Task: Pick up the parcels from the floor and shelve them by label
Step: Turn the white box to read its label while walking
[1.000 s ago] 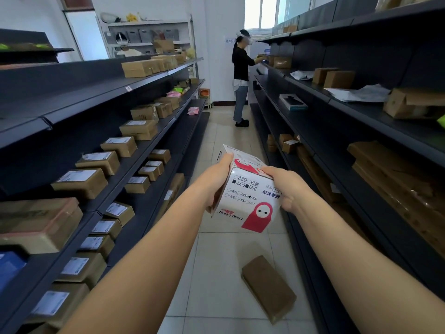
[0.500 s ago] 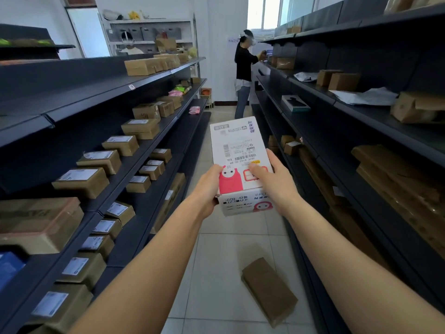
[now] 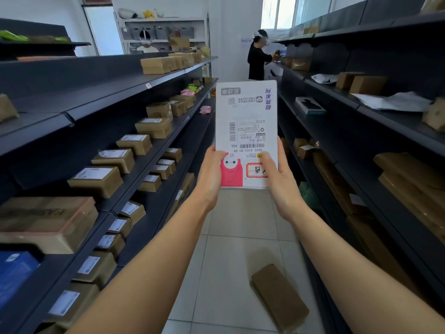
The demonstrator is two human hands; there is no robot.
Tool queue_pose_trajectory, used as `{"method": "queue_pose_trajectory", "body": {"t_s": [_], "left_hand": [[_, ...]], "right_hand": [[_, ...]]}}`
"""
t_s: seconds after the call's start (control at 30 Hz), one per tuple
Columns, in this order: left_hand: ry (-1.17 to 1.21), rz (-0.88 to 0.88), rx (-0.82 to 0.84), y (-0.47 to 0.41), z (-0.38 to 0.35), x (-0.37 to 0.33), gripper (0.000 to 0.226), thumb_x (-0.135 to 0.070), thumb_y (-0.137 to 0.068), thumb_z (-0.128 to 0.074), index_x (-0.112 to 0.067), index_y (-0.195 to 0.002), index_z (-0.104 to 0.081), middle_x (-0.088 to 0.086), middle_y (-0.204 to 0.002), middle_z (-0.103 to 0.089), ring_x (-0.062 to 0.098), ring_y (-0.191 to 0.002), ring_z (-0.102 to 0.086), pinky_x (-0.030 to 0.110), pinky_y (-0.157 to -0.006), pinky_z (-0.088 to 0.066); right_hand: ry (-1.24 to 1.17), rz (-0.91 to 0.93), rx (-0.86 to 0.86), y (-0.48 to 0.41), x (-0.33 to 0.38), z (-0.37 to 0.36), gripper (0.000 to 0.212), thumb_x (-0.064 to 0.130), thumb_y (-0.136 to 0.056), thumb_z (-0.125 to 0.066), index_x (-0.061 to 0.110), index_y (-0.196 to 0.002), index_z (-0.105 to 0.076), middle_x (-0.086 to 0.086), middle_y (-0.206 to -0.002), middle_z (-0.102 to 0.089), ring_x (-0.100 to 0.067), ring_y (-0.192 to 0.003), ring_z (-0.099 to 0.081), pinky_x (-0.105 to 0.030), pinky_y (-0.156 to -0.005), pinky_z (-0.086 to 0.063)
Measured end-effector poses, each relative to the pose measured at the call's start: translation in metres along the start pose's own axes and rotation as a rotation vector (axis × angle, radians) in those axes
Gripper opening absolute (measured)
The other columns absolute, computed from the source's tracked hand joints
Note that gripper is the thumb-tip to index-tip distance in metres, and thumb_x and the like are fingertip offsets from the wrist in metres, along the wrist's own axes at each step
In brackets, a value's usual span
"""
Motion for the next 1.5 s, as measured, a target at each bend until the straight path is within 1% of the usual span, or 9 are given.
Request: {"method": "queue_pose_trajectory", "body": {"t_s": [0.13,0.37,0.43,0.53,0.67,0.9,1.07,1.27,1.5], "left_hand": [[0.033,-0.083,-0.023,-0.023,0.030,-0.008,0.038,-0.041,-0.097,-0.044,-0.017,-0.127,-0.049,-0.010,-0.090,-0.077,0.008,-0.081,-0.074,0.019,-0.058,-0.056],[0.054,-0.139,-0.054,-0.043,0.057,-0.020,0.057,-0.056,-0.087,-0.047,-0.020,-0.131,-0.048,-0.002,-0.113,-0.074,0.018,-0.098,-0.073,0.035,-0.080,-0.060],[0.046,-0.138,-0.052,-0.042,0.055,-0.019,0.056,-0.057,-0.087,-0.047,-0.022,-0.130,-0.049,-0.005,-0.109,-0.075,0.016,-0.097,-0.073,0.032,-0.076,-0.060],[0.048,-0.148,-0.046,-0.043,0.056,-0.018,0.054,-0.057,-0.087,-0.047,-0.023,-0.130,-0.050,-0.008,-0.108,-0.075,0.014,-0.097,-0.073,0.031,-0.077,-0.060],[0.035,-0.155,-0.068,-0.042,0.061,-0.022,0.042,-0.052,-0.093,-0.045,-0.025,-0.125,-0.052,-0.011,-0.103,-0.076,0.012,-0.094,-0.073,0.029,-0.076,-0.059],[0.040,-0.207,-0.073,-0.060,0.091,-0.042,0.022,-0.041,-0.101,-0.041,-0.028,-0.112,-0.055,-0.015,-0.091,-0.077,0.008,-0.084,-0.074,0.018,-0.062,-0.056],[0.057,-0.229,-0.098,-0.084,0.102,-0.045,0.024,-0.037,-0.102,-0.043,-0.022,-0.117,-0.055,-0.009,-0.093,-0.077,0.012,-0.085,-0.074,0.023,-0.067,-0.059],[0.029,-0.209,-0.142,-0.127,0.092,-0.039,0.040,-0.036,-0.101,-0.043,-0.012,-0.133,-0.049,0.007,-0.115,-0.072,0.019,-0.095,-0.073,0.031,-0.076,-0.061],[-0.045,-0.225,-0.167,-0.212,0.052,-0.039,0.029,-0.037,-0.101,-0.043,-0.018,-0.120,-0.055,0.005,-0.115,-0.072,0.023,-0.102,-0.071,0.041,-0.090,-0.057]], "right_hand": [[-0.014,0.063,0.016,-0.021,0.010,-0.032,0.050,0.040,-0.109,-0.031,0.034,-0.158,-0.026,0.003,-0.147,-0.059,-0.013,-0.126,-0.063,-0.043,-0.110,-0.049],[-0.049,0.069,0.047,-0.041,0.017,-0.060,0.053,0.047,-0.107,-0.028,0.035,-0.159,-0.025,0.002,-0.150,-0.056,-0.016,-0.130,-0.060,-0.045,-0.113,-0.046],[-0.051,0.080,0.051,-0.041,0.014,-0.057,0.053,0.048,-0.107,-0.028,0.035,-0.158,-0.026,0.002,-0.146,-0.060,-0.014,-0.124,-0.065,-0.038,-0.106,-0.052],[-0.048,0.061,0.041,-0.042,0.010,-0.056,0.054,0.054,-0.105,-0.030,0.037,-0.156,-0.031,0.005,-0.140,-0.065,-0.009,-0.116,-0.069,-0.012,-0.081,-0.057],[-0.091,0.029,-0.013,-0.046,0.009,-0.058,0.056,0.062,-0.100,-0.035,0.038,-0.150,-0.044,0.006,-0.124,-0.075,0.001,-0.097,-0.074,-0.002,-0.060,-0.050],[-0.161,0.083,-0.002,-0.076,0.006,-0.094,0.047,0.057,-0.103,-0.032,0.045,-0.148,-0.043,0.014,-0.116,-0.077,-0.004,-0.100,-0.075,-0.013,-0.067,-0.057],[-0.228,0.109,0.037,-0.104,-0.001,-0.109,0.048,0.053,-0.105,-0.029,0.042,-0.151,-0.040,0.006,-0.131,-0.072,-0.012,-0.114,-0.071,-0.038,-0.097,-0.057],[-0.273,0.096,0.057,-0.156,-0.022,-0.107,0.048,0.054,-0.104,-0.032,0.040,-0.150,-0.042,0.006,-0.123,-0.075,-0.010,-0.105,-0.075,-0.018,-0.074,-0.059],[-0.321,0.086,0.062,-0.245,-0.039,-0.079,0.049,0.055,-0.104,-0.032,0.041,-0.151,-0.040,0.004,-0.127,-0.074,-0.012,-0.108,-0.074,-0.020,-0.075,-0.060]]}}
Point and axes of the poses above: each hand's wrist, its own y-axis away from the middle knuckle, its own z-axis out of the back of the hand, x = y × z, the point moved 6 cm from there along -y, towards the middle knuckle
